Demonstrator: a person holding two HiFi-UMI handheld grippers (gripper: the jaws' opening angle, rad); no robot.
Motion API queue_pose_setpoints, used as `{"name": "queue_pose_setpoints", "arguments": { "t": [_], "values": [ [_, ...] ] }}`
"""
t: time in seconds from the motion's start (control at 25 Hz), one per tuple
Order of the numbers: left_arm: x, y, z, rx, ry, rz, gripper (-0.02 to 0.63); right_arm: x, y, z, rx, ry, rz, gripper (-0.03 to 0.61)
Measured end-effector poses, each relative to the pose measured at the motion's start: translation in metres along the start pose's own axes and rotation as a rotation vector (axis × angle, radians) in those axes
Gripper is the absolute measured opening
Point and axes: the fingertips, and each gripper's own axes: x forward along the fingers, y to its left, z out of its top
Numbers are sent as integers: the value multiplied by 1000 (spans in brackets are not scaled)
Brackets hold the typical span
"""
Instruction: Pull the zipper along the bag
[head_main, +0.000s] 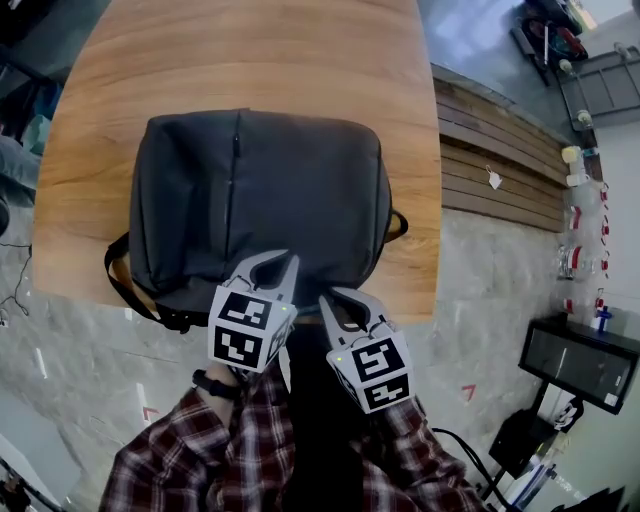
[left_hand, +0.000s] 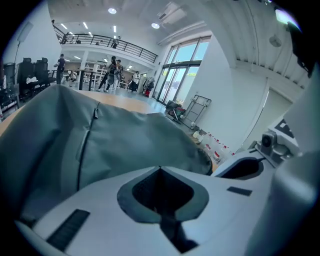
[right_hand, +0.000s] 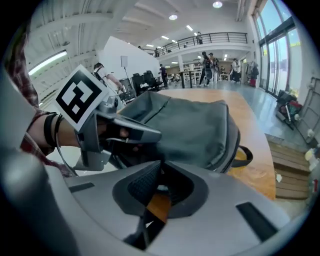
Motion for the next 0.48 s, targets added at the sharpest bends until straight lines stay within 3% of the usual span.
{"name": "queue_pose_setpoints", "arguments": {
  "t": [0.28, 0.48],
  "values": [
    [3, 2, -7, -2, -10, -5, 8, 16, 0, -19, 10, 146, 7, 74],
    [6, 7, -11, -26, 0, -6, 8, 26, 1, -25, 57, 254, 94, 74]
  ]
}}
